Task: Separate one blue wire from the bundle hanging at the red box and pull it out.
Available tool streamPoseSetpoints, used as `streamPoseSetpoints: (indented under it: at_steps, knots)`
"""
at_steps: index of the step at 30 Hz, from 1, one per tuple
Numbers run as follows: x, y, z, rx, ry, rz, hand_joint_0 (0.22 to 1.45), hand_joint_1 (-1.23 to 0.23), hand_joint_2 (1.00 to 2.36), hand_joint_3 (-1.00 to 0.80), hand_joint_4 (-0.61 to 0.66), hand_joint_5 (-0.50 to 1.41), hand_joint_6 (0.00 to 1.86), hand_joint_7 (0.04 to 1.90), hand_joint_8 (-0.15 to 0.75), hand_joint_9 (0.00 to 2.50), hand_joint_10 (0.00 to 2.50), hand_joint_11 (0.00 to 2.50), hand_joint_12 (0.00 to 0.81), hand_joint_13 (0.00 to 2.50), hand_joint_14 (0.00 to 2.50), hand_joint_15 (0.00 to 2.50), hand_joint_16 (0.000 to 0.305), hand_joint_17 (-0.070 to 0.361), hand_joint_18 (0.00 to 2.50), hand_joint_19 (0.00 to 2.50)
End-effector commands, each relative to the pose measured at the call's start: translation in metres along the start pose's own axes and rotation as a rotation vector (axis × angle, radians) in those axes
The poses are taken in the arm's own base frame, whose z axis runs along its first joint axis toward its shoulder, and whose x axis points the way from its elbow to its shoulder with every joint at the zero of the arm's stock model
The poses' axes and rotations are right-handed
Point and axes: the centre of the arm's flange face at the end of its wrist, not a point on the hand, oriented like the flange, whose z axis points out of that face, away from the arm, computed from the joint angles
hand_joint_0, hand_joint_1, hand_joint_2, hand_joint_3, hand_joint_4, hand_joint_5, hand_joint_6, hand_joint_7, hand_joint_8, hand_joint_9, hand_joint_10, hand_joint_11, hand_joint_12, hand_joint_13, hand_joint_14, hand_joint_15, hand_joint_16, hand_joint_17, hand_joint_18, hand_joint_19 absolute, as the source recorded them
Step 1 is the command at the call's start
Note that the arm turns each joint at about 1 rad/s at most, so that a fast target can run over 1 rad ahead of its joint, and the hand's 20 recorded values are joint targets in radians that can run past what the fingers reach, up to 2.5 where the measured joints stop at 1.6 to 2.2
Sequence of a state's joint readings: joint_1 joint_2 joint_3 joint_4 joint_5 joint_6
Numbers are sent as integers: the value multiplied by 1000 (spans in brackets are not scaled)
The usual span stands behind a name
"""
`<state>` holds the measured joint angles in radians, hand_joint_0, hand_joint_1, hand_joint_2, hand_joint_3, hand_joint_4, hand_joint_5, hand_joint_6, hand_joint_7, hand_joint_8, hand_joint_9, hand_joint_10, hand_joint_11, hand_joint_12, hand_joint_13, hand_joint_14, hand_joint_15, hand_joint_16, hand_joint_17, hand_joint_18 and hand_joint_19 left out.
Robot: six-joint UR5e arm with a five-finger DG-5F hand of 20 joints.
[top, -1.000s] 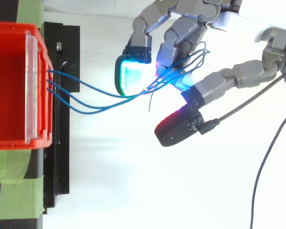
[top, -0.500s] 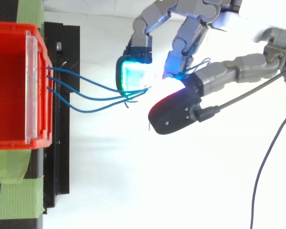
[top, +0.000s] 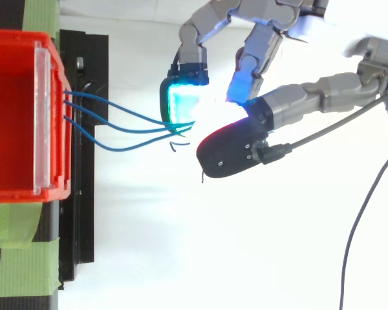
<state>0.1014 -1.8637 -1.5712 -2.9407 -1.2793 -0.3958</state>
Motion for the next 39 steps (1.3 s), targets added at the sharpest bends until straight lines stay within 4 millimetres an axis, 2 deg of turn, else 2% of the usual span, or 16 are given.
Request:
streamPoseSetpoints:
  at_steps: [1,5,8,19,21,23,33,37,39]
  knots:
    - [0,0,0,0,0,0,613,-813,1019,-268,76,-127,909,1056,284,1437,100,1864,405,1441,15,1456,51,114,1176,773]
    - [0,0,0,0,0,-1,660,-901,1021,-237,-8,-138,924,1104,273,1413,135,1876,400,1435,15,1470,50,112,1171,774]
    - [-1,1,0,-2,-1,1,682,-943,1021,-239,-29,-150,940,1073,271,1364,175,1903,404,1418,16,1468,49,110,1155,768]
    - [0,0,0,0,0,-1,742,-999,1022,-239,81,-189,962,937,272,1220,390,1776,406,1362,17,1445,50,112,1119,725]
    - [0,-1,0,1,0,-2,745,-1001,1020,-263,132,-215,963,889,279,1130,548,1666,414,1338,17,1455,51,115,1113,707]
    - [0,0,0,0,0,0,742,-1005,1019,-273,148,-221,962,883,274,1102,586,1642,417,1322,16,1439,52,116,1112,705]
    - [0,-1,0,1,0,-2,716,-1052,1014,-326,211,-244,947,880,294,950,634,1588,426,1271,17,1424,54,122,1105,673]
    - [0,0,0,0,0,-1,691,-1044,1011,-371,211,-243,946,860,300,957,656,1553,431,1268,18,1415,54,122,1103,679]
    - [1,0,0,-1,1,-2,631,-990,1006,-434,204,-232,937,862,302,1030,591,1589,430,1291,17,1423,54,122,1099,715]
